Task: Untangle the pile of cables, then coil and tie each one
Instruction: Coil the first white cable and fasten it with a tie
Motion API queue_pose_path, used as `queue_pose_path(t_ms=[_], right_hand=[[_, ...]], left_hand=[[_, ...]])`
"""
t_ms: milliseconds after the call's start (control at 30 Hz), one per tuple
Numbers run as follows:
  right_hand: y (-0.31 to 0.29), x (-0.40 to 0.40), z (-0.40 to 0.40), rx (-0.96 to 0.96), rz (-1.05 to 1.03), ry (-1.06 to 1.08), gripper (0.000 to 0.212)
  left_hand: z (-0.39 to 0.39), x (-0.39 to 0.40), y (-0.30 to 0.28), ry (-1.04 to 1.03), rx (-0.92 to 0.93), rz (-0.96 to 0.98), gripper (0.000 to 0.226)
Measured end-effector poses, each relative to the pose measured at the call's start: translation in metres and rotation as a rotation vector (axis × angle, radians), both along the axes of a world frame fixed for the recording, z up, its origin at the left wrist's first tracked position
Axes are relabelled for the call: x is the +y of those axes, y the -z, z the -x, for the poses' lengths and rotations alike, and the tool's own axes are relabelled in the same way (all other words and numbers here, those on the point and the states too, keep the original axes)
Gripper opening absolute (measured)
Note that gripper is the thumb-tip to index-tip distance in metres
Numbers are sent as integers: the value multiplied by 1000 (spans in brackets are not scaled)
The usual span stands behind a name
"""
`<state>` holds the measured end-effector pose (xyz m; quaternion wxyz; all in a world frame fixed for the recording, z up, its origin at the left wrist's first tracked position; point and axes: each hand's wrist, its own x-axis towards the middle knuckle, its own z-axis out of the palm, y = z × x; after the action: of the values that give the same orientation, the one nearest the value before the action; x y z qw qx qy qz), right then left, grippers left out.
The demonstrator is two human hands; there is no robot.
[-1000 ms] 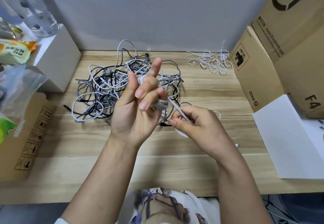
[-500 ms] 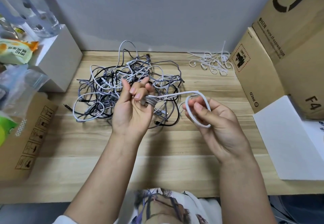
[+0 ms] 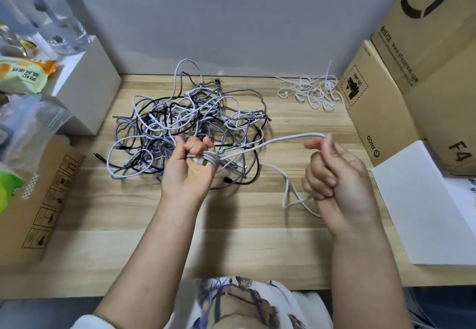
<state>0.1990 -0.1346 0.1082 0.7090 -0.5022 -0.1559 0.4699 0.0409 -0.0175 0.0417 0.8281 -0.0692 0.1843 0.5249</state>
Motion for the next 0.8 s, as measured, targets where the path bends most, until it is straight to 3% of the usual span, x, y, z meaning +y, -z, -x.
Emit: queue_pose_path(t_ms=[100, 167, 233, 333, 400, 433, 500, 600, 667, 800], right_hand=[[-5, -5, 5, -476, 46, -32, 22], [-9, -7, 8, -650, 5, -69, 22], [-10, -9, 12, -757, -46, -121, 19], [-8, -9, 20, -930, -86, -189, 19], [-8, -7, 21, -957, -145, -184, 20], [-10, -7, 20, -963, -184, -178, 21], [-11, -6, 17, -965, -231, -168, 20], [-6, -6, 12, -947, -184, -78, 23], [-2, -6, 6, -905, -120, 4, 16], [6, -2, -1, -764, -28, 43, 15]], left_hand=[[1, 5, 3, -50, 41, 38, 44], [-1, 7, 4, -59, 114, 44, 37], [-9, 5, 7, -27, 303, -24, 34], [-20, -8, 8, 61, 776, -387, 22], [-23, -18, 0, 280, 983, -688, 8], [-23, -23, -4, 430, 1053, -818, 9], [-23, -32, -10, 725, 1140, -1038, 33], [-19, -41, -17, 1063, 1059, -1122, 74], [-15, -42, -21, 1200, 858, -1110, 87], [-2, -37, -31, 1228, 279, -1041, 71]])
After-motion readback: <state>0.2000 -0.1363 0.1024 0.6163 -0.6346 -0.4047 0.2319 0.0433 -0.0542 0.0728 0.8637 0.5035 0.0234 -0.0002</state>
